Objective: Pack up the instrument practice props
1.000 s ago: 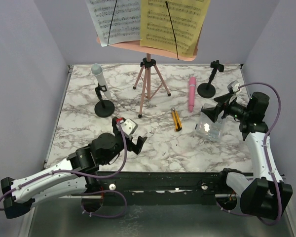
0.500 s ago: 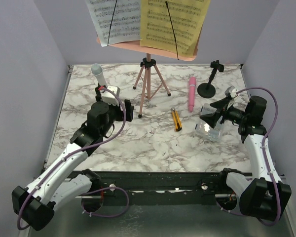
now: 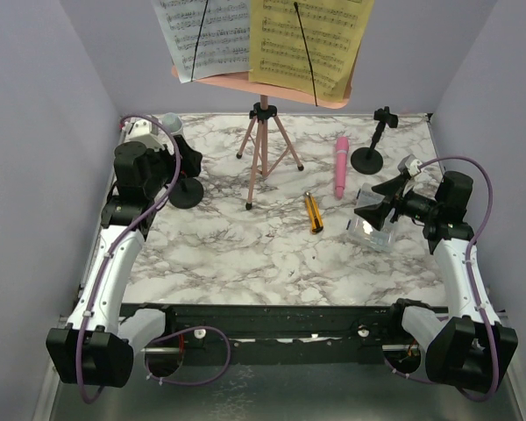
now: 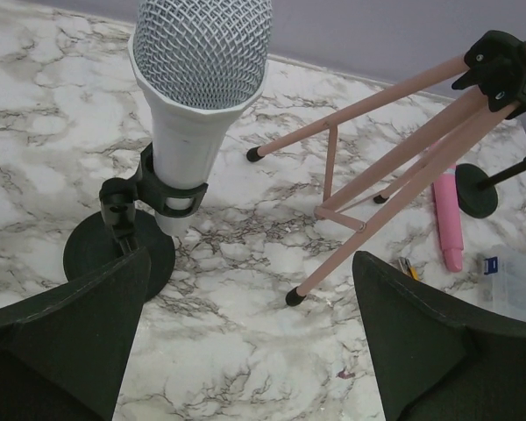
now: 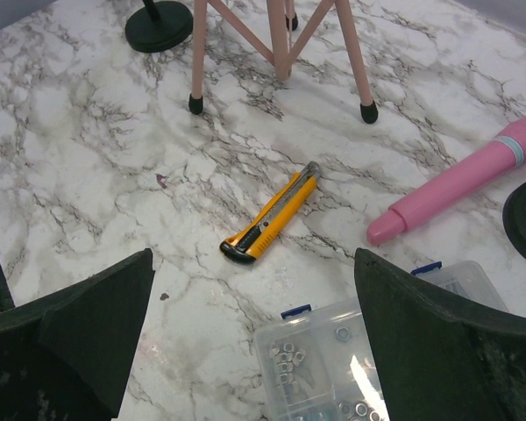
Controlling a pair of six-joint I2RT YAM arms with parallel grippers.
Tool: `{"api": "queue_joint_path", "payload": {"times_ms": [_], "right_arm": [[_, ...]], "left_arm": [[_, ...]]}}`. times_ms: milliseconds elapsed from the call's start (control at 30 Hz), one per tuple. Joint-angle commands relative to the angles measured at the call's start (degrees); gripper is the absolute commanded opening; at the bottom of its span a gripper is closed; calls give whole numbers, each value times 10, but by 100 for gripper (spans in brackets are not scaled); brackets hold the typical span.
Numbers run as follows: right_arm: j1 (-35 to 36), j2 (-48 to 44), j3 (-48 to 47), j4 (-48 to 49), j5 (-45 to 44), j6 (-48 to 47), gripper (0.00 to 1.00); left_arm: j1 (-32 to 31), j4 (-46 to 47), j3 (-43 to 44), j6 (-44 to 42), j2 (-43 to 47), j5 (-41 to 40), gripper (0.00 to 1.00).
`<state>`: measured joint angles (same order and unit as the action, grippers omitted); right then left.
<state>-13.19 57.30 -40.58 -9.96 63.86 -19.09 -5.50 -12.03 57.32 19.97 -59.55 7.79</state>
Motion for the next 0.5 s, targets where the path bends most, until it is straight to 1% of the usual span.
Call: {"api": "queue_joint_path", "payload": {"times_ms": [0,133,200,467], "right_arm": [[-3,-3,-6,-17,14,-10,100],[-3,1,-8,-21,20,-13,100],[-3,0,-6,-21,22,-14,100],[-3,-2,-1,-18,26,-15,100]], "left_arm": [[16,-20,35,2,-20,20,99],[16,-15,56,-24,-49,-16,98],[16,-6,61,-39,-63,-22,98],[16,54,60,-80,-100,-3,91]]}}
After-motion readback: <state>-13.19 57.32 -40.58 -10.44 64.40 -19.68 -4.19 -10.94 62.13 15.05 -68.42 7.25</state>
